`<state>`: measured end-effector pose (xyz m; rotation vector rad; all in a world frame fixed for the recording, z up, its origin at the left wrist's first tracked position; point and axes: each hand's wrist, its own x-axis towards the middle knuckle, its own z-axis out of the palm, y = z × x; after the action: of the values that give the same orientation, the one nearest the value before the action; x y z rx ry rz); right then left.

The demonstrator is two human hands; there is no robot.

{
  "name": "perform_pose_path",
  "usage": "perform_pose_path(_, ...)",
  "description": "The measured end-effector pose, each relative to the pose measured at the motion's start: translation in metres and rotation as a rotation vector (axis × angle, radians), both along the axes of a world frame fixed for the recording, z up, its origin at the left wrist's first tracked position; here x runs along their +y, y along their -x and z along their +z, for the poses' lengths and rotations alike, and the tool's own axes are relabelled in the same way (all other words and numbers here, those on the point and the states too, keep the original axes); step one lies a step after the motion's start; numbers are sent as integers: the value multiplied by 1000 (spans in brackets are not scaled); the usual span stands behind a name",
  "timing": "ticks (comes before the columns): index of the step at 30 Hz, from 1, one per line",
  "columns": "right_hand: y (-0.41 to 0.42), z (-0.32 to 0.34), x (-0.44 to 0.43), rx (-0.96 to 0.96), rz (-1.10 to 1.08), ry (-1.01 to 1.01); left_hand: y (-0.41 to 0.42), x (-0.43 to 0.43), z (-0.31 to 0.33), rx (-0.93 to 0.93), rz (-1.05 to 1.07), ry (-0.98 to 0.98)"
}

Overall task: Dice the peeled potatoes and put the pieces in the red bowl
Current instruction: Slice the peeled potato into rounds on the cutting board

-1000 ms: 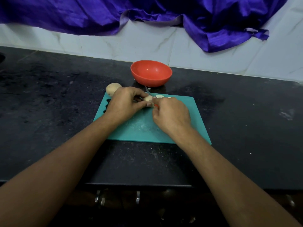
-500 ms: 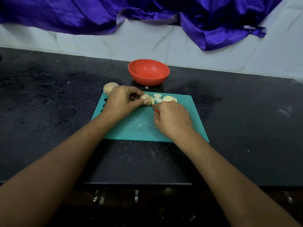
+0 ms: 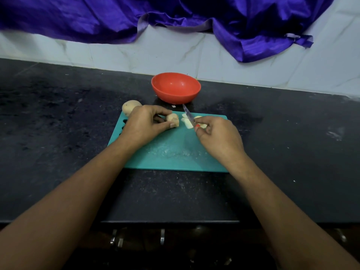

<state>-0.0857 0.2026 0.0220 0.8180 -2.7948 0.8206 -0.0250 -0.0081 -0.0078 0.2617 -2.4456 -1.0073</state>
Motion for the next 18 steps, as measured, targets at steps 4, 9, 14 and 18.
perform_pose_path(4, 2, 13, -1, 30, 3, 3, -1, 0, 0, 13, -14, 4)
perform_pose_path(9, -3, 20, -10, 39, 47, 17, 0, -1, -1, 39, -17, -11)
perform_pose_path(14, -15, 24, -24, 112, 77, -75, 0, 1, -2, 51, -28, -7)
perform_pose_path(18, -20, 24, -32, 184, 76, -141, -2, 1, 0, 56, -36, 11)
